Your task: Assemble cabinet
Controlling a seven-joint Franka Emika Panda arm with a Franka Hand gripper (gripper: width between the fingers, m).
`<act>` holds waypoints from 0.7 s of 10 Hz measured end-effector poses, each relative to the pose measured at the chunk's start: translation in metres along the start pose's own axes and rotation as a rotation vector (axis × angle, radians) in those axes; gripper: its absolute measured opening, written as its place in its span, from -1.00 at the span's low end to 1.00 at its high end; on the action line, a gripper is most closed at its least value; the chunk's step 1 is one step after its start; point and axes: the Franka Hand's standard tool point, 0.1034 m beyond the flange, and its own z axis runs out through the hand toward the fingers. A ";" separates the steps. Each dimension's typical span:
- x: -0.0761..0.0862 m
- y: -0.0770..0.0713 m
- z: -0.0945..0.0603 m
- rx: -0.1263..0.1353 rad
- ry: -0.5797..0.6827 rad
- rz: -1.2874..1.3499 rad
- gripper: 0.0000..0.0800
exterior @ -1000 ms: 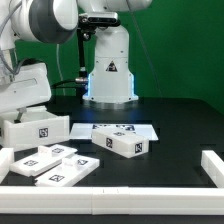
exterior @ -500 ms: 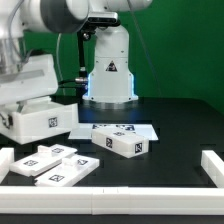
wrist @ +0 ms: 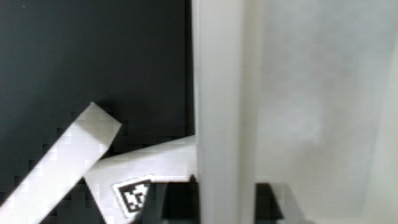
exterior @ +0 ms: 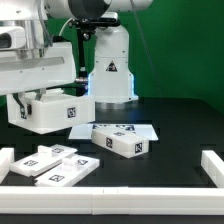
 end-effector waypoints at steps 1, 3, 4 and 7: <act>0.007 0.000 -0.002 -0.009 -0.003 -0.048 -0.77; 0.063 -0.004 -0.014 -0.030 0.007 -0.250 -0.77; 0.086 -0.008 -0.016 -0.039 0.011 -0.288 -0.77; 0.080 -0.010 -0.014 -0.053 0.016 -0.260 -0.77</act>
Offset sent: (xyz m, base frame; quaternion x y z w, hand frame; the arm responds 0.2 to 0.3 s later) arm 0.0770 0.0853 0.0098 0.0315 -0.0351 -0.2551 0.9658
